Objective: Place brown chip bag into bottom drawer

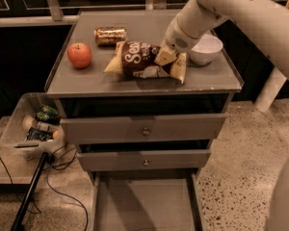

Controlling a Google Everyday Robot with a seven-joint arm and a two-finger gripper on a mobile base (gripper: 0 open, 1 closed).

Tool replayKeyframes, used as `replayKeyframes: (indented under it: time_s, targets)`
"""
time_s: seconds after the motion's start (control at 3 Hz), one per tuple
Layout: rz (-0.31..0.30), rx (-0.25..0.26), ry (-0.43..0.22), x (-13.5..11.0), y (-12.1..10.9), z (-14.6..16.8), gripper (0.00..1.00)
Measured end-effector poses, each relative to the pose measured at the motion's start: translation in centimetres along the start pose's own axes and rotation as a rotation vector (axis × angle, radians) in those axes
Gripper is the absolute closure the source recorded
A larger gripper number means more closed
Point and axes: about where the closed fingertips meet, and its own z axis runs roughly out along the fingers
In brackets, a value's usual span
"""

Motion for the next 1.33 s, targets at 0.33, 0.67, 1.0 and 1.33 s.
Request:
replayKeyframes:
  time_s: [0.33, 0.67, 1.0, 1.33]
  targets:
    - [-0.011, 0.026, -0.059, 0.8, 1.2, -4.5, 1.0]
    - [-0.028, 0.051, -0.111, 1.6, 2.8, -8.5, 1.0]
    - [-0.048, 0.064, -0.137, 2.5, 4.9, -11.2, 1.0]
    - [-0.059, 0.065, -0.151, 3.4, 7.5, -12.9, 1.0]
